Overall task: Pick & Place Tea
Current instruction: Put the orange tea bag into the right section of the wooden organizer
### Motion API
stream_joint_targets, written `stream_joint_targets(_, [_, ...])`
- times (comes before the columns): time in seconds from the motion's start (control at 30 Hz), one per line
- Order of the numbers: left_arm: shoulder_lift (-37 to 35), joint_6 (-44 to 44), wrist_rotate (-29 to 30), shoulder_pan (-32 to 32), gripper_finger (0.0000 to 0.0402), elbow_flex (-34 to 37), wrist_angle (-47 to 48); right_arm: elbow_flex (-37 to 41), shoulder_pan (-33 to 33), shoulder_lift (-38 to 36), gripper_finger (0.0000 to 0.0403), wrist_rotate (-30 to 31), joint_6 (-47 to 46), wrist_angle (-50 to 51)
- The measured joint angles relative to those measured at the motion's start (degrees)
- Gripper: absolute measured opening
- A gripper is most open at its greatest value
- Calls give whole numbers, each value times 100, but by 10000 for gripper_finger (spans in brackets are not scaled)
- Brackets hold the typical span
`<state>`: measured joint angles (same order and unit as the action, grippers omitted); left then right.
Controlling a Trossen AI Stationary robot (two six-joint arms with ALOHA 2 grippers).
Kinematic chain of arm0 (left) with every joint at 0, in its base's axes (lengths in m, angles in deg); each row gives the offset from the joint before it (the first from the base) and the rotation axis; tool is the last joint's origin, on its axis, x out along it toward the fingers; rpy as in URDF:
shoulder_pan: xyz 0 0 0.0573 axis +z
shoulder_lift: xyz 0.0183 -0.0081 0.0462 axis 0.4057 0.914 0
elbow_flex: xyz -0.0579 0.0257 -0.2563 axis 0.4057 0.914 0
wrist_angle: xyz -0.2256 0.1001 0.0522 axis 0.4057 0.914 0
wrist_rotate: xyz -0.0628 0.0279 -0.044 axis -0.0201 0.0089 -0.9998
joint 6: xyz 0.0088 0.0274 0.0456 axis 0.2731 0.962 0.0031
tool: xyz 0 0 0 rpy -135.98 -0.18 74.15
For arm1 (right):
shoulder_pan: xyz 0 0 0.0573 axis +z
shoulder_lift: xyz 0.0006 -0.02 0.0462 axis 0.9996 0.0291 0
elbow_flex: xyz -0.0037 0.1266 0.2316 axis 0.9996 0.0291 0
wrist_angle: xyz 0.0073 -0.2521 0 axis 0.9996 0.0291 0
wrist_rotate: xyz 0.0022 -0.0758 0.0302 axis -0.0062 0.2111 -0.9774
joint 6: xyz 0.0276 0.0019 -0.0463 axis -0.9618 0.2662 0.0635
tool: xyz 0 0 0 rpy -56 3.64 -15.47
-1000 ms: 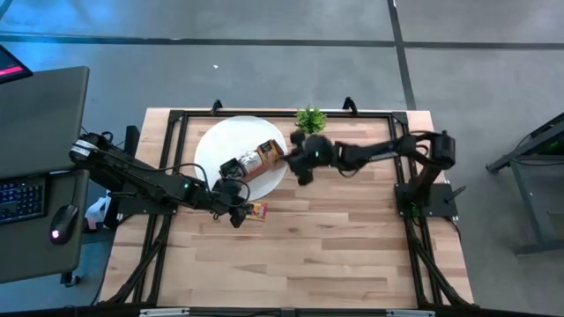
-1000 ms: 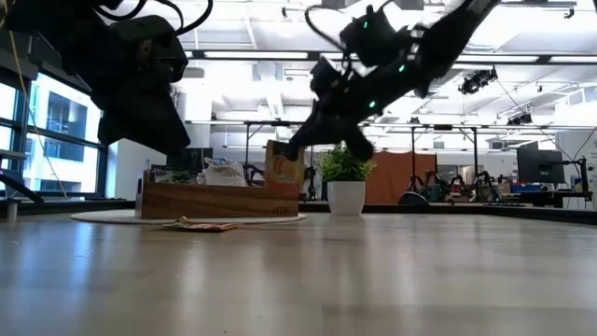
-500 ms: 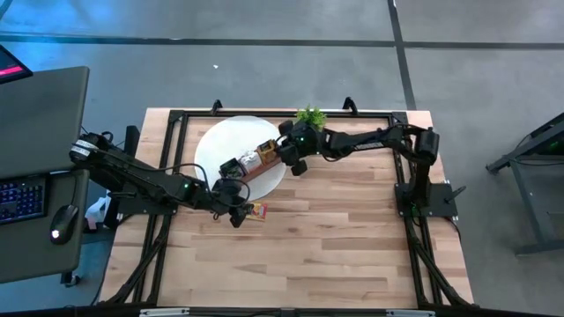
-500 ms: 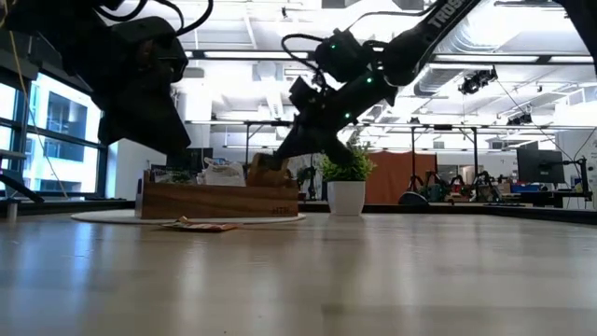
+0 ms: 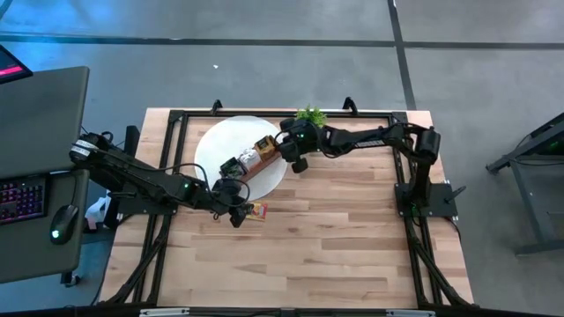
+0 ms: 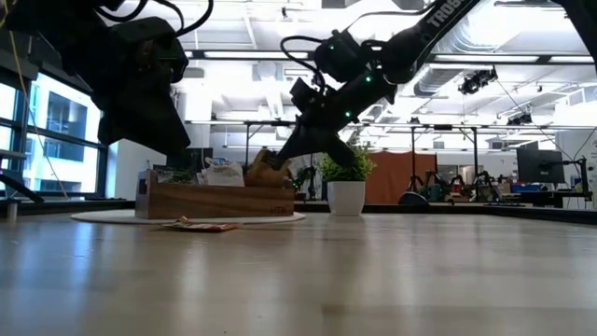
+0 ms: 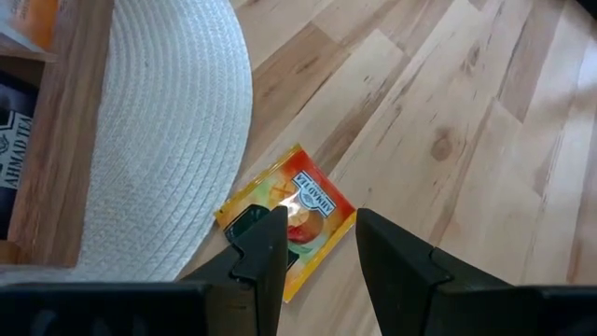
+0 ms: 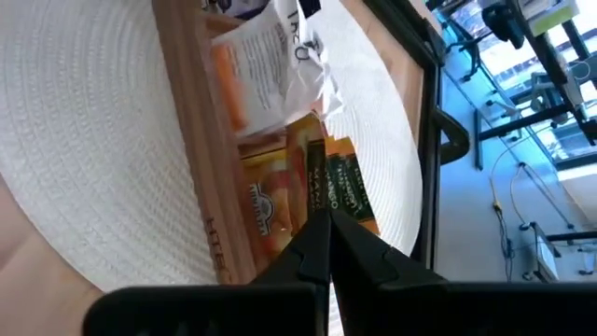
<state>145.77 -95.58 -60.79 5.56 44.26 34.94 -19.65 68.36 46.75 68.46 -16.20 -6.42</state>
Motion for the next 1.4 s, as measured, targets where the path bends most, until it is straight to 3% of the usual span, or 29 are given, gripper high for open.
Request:
stream_joint_targets(0.4, [0,0,-33,0,128,0,4,0,-109,0,9,-81,24,15])
stream_joint_targets(0.73, [0,0,4,0,128,0,4,0,-107,0,112,-248,-312,-699])
stream_joint_targets(0.9, [0,0,2,0,128,0,4,0,-107,-2,140,-606,-651,-734])
stream_joint_targets(1.4, [0,0,-1,0,128,0,-2,15,-481,243,142,-981,-2269,-470])
